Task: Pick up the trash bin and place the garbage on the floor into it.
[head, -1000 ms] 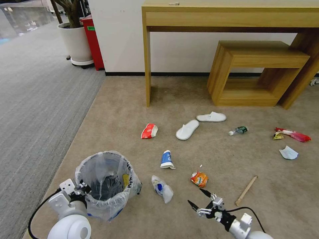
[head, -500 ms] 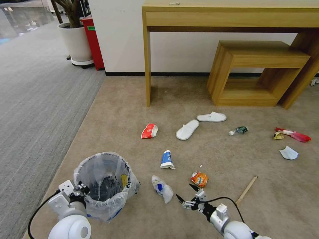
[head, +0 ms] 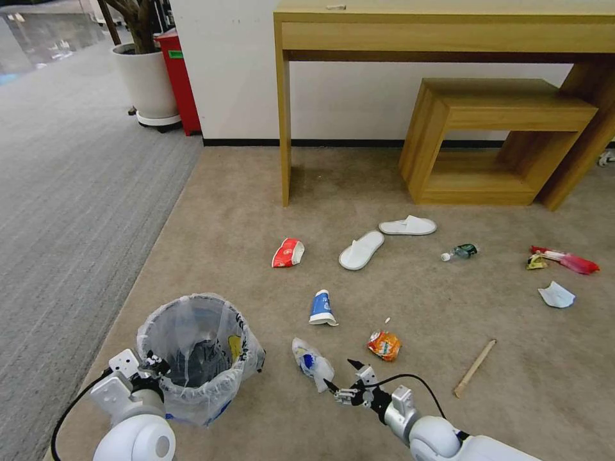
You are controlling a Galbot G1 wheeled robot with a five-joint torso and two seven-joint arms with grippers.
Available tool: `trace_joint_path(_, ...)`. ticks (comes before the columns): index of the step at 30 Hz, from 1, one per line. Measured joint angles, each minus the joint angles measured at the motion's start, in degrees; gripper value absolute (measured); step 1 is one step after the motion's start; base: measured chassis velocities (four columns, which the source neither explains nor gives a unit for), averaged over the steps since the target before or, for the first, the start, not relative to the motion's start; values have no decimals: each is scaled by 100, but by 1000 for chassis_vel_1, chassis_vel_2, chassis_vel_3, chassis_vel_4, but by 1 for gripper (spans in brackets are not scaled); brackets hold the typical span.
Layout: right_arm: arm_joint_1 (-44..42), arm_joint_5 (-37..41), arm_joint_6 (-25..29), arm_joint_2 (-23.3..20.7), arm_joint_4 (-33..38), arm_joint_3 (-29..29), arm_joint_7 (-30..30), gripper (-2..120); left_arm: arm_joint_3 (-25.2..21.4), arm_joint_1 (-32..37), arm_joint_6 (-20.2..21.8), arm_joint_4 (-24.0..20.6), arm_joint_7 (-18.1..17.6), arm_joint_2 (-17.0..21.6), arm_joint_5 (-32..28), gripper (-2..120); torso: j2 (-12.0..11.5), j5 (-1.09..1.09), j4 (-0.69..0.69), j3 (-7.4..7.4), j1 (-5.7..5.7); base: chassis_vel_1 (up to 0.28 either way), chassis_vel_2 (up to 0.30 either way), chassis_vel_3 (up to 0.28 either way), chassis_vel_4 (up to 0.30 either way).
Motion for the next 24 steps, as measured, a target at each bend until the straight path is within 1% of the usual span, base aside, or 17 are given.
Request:
trace_joint_path(5, 116, -23, 34, 121, -250, -175, -22, 92, -18, -22, -7, 25, 2, -7, 0, 1, 0, 1, 0, 0, 0, 0, 0, 0, 0)
trace_joint_path(6, 215, -25, 55, 202, -403, -265, -30, 92, -31, -31, -15, 42, 3, -4, 0, 1, 0, 0, 0, 0, 0, 0, 0, 0, 0)
trace_joint_path(11, 416, -14, 73, 340, -643, -370, -44, 92, -50, -37, -29, 57, 4, 6, -3, 1, 0, 0, 0, 0, 0, 0, 0, 0, 0)
trace_joint_path(14, 619, 30, 84, 502, -892, -457, -81, 92, -66, -35, -48, 57, 13, 7, -5, 1, 0, 1, 0, 0, 0, 0, 0, 0, 0)
trace_joint_path(24, 844, 37, 201, 806, -1368, -720, -179, 89, -85, -11, -56, -12, 14, 15, -14, 1, 0, 1, 0, 0, 0, 0, 0, 0, 0)
